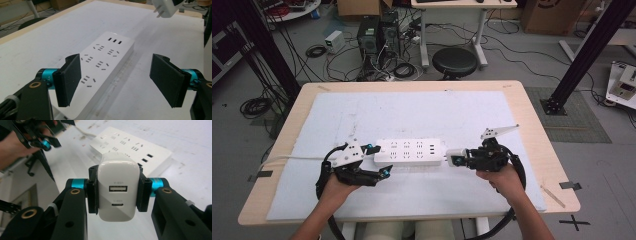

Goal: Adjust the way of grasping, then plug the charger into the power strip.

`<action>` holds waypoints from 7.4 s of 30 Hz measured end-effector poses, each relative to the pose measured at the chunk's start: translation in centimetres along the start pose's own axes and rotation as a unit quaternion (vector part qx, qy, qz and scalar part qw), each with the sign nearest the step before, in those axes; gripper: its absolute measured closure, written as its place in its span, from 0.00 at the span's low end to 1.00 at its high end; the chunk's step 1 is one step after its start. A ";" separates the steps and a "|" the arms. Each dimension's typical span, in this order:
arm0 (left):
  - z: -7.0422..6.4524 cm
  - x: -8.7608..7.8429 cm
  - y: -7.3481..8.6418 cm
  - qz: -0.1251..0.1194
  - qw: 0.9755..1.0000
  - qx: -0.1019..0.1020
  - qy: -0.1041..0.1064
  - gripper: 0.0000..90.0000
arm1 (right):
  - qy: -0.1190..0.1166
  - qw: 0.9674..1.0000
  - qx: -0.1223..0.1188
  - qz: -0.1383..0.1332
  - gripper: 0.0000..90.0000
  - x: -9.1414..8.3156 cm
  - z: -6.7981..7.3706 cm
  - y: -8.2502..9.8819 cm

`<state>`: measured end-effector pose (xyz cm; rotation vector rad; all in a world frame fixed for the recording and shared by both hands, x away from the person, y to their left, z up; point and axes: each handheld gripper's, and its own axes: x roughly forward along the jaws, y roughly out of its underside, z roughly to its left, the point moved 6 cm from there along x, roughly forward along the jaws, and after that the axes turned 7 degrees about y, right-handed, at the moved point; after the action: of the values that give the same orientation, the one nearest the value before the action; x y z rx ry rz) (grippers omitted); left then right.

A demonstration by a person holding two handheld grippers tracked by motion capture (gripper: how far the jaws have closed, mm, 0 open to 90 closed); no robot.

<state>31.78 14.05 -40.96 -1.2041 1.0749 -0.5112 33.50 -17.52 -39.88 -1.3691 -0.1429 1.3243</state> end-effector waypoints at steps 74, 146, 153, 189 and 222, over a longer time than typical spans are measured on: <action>2.0 -5.4 3.0 -0.020 0.998 -0.023 -0.047 0.28 | 0.067 0.902 -0.352 0.242 0.70 9.5 1.0 -9.7; 2.9 -5.4 4.8 -0.028 0.998 -0.041 -0.046 0.28 | 0.091 0.821 -0.418 0.378 0.71 16.4 1.1 -9.0; 3.1 -5.6 4.9 -0.027 0.998 -0.042 -0.049 0.28 | 0.086 0.825 -0.409 0.381 0.71 16.7 1.0 -9.1; 3.2 -6.0 4.6 -0.035 0.997 -0.042 -0.053 0.28 | 0.123 0.953 -0.222 0.165 0.25 11.6 -1.5 -8.4; 3.9 -6.0 3.7 -0.054 0.996 -0.042 -0.051 0.28 | 0.202 0.975 -0.086 -0.016 0.14 1.4 -3.8 0.2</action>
<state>31.74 22.01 -42.11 -1.3540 0.9555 -0.4859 36.67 -18.90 -42.05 -1.7494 -0.0026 0.9989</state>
